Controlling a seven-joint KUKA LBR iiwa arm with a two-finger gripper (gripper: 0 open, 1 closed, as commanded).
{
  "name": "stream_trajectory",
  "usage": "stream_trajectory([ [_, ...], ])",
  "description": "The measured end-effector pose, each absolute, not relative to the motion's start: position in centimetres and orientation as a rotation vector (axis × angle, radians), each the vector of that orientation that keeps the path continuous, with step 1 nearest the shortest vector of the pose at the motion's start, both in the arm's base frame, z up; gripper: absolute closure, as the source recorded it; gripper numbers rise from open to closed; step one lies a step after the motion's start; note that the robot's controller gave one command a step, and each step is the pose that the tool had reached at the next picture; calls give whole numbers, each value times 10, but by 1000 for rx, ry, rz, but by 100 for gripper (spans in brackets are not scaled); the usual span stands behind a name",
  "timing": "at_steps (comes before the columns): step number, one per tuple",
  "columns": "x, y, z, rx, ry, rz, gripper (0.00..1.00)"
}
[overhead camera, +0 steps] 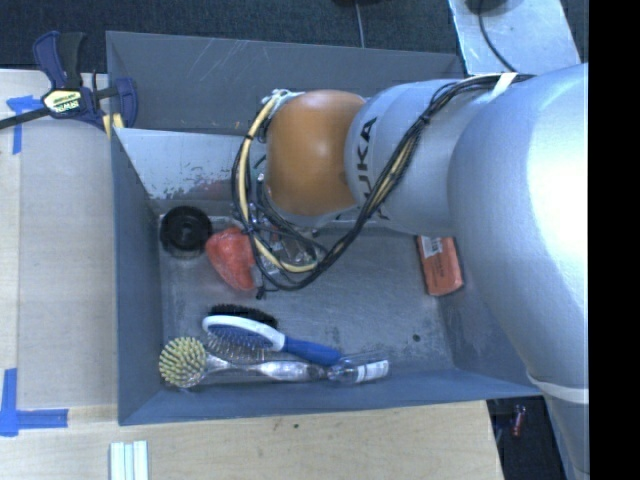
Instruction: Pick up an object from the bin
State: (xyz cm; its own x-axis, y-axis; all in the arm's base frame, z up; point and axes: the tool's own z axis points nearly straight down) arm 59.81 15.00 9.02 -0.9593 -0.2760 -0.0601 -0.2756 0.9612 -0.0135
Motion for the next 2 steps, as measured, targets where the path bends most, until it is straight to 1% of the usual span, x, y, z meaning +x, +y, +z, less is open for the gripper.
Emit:
stream_trajectory([
  [1,603,152,85,-433,3052,-11,100],
  [2,621,132,86,-1230,2817,-33,100],
])
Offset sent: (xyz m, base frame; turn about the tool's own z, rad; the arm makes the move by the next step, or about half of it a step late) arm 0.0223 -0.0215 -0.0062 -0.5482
